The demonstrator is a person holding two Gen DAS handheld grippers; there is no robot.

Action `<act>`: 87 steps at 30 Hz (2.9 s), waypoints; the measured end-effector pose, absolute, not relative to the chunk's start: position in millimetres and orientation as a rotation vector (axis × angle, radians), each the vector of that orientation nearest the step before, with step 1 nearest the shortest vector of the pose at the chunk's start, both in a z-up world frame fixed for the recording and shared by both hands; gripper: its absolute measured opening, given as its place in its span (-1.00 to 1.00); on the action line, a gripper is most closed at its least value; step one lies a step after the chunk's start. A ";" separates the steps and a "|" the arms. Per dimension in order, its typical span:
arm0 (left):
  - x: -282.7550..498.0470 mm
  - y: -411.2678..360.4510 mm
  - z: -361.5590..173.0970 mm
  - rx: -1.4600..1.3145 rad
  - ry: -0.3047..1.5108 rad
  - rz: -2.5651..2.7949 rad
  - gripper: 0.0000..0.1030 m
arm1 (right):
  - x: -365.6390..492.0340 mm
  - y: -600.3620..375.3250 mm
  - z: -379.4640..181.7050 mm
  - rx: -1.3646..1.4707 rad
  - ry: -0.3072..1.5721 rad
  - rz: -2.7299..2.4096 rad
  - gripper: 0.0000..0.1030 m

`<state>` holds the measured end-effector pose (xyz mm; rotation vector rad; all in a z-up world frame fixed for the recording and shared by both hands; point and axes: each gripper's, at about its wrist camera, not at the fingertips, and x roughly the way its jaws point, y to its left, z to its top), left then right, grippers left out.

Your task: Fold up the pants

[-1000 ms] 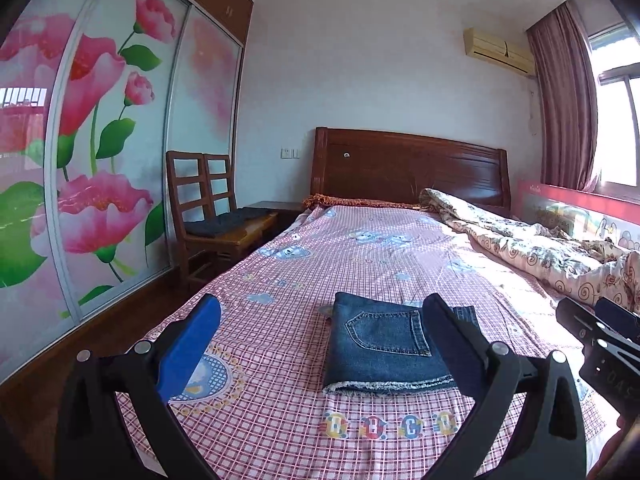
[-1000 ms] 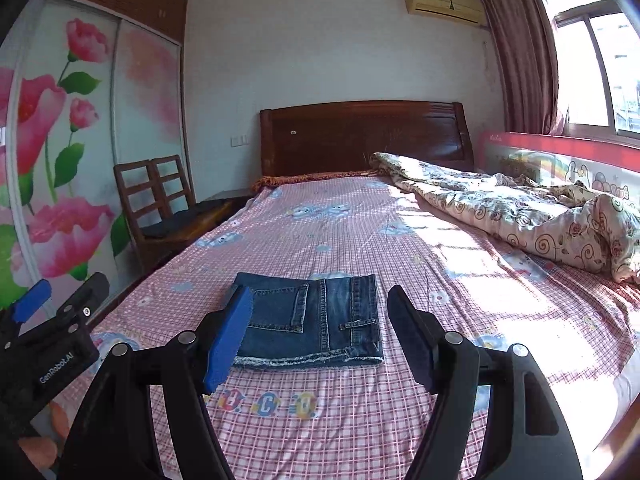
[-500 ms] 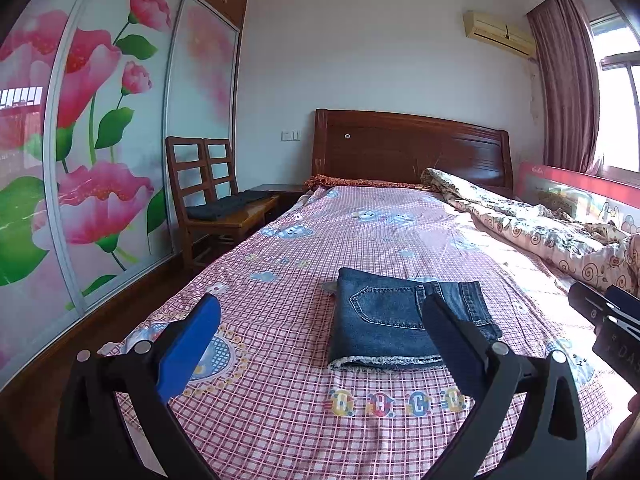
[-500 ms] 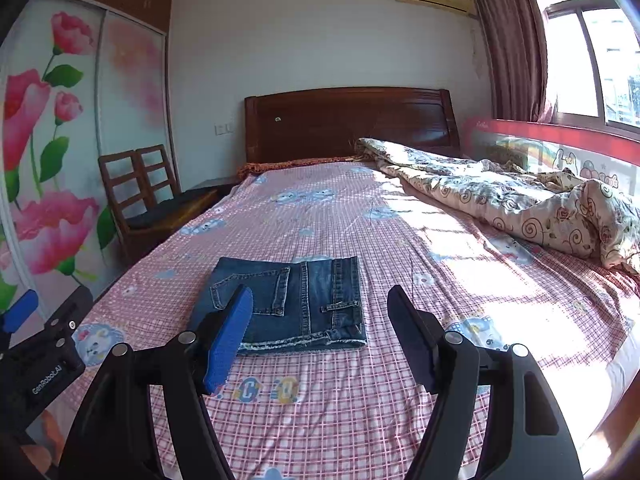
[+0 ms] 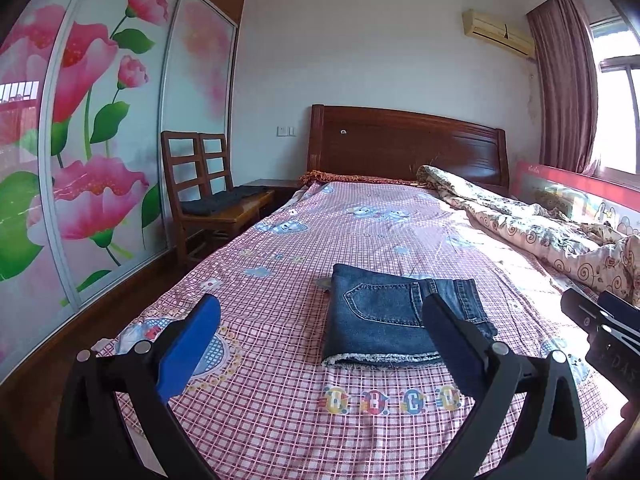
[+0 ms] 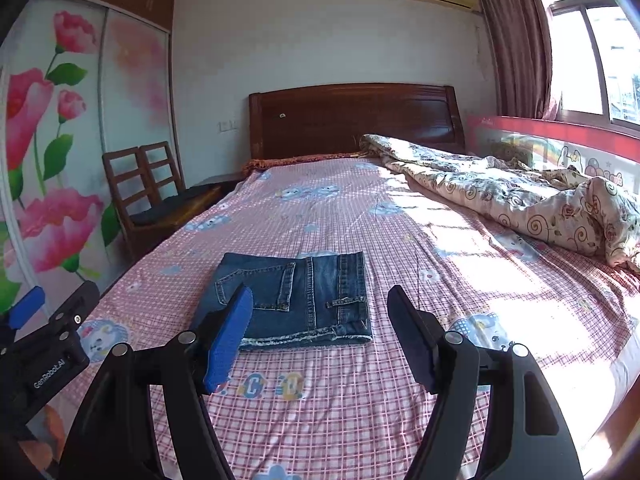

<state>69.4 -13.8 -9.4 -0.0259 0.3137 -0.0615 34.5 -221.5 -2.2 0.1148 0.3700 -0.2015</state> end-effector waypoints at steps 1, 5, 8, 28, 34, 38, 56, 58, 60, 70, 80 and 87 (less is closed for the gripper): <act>69.2 -14.3 -9.5 -0.023 0.312 -0.054 0.96 | 34.8 -221.4 -2.3 0.118 0.372 -0.187 0.35; 70.1 -14.0 -10.1 -0.025 0.317 -0.058 0.96 | 35.0 -217.9 -1.0 0.114 0.372 -0.171 0.35; 70.5 -13.4 -10.7 -0.028 0.321 -0.059 0.96 | 35.6 -216.1 -0.1 0.107 0.372 -0.161 0.35; 73.8 -15.8 -10.3 -0.018 0.345 -0.067 0.96 | 38.0 -216.7 -0.2 0.122 0.386 -0.151 0.35; 72.8 -19.4 -10.7 -0.006 0.347 -0.082 0.96 | 38.6 -215.8 -1.1 0.116 0.391 -0.147 0.35; 73.2 -19.3 -11.0 -0.007 0.351 -0.072 0.96 | 38.4 -216.6 -1.6 0.114 0.395 -0.148 0.35; 84.0 -19.4 -15.0 -0.002 0.405 -0.089 0.96 | 42.2 -221.2 -3.4 0.119 0.413 -0.143 0.35; 85.0 -17.5 -16.3 -0.023 0.411 -0.096 0.96 | 42.6 -220.8 -3.8 0.116 0.415 -0.145 0.35; 86.7 -16.5 -18.2 -0.027 0.419 -0.095 0.96 | 42.6 -220.4 -4.3 0.117 0.419 -0.143 0.35; 85.9 -15.3 -18.0 -0.041 0.413 -0.109 0.96 | 42.1 -224.0 -6.5 0.142 0.425 -0.143 0.35; 88.8 -18.9 -14.4 0.033 0.408 -0.026 0.97 | 45.1 -219.8 -7.6 0.116 0.442 -0.139 0.35; 86.6 -16.4 -8.9 0.012 0.402 -0.078 0.96 | 45.9 -218.9 -7.8 0.114 0.444 -0.137 0.35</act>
